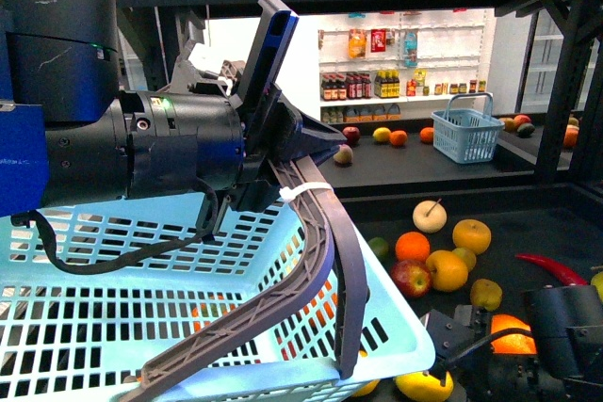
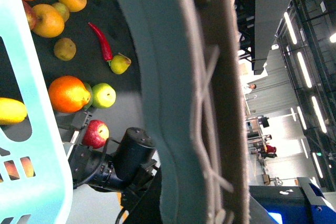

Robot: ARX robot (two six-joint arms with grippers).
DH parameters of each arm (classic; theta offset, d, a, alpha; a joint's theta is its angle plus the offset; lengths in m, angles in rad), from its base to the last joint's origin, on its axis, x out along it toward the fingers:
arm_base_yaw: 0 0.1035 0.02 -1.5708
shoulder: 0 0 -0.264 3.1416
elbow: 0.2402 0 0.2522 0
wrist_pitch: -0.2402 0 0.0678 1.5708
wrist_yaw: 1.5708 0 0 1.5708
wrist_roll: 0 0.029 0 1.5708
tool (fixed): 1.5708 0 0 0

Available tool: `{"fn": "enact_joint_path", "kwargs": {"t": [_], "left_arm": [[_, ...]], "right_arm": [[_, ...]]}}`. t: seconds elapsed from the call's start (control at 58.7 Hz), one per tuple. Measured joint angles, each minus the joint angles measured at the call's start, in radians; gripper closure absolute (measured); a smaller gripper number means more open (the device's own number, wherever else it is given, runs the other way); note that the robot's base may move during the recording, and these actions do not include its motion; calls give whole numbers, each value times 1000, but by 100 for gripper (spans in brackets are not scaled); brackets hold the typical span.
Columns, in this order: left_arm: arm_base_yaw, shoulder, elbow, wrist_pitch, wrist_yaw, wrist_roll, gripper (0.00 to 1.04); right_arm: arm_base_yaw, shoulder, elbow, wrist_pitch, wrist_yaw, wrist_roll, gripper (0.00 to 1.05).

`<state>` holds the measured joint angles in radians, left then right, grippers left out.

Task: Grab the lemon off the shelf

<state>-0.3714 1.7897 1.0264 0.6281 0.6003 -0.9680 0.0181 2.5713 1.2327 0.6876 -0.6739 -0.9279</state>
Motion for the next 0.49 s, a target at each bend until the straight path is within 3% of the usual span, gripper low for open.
{"fn": "enact_joint_path", "kwargs": {"t": [0.494], "left_arm": [[0,0,0,0,0,0,98]], "right_arm": [[69,250,349,-47,-22,21,7]]}}
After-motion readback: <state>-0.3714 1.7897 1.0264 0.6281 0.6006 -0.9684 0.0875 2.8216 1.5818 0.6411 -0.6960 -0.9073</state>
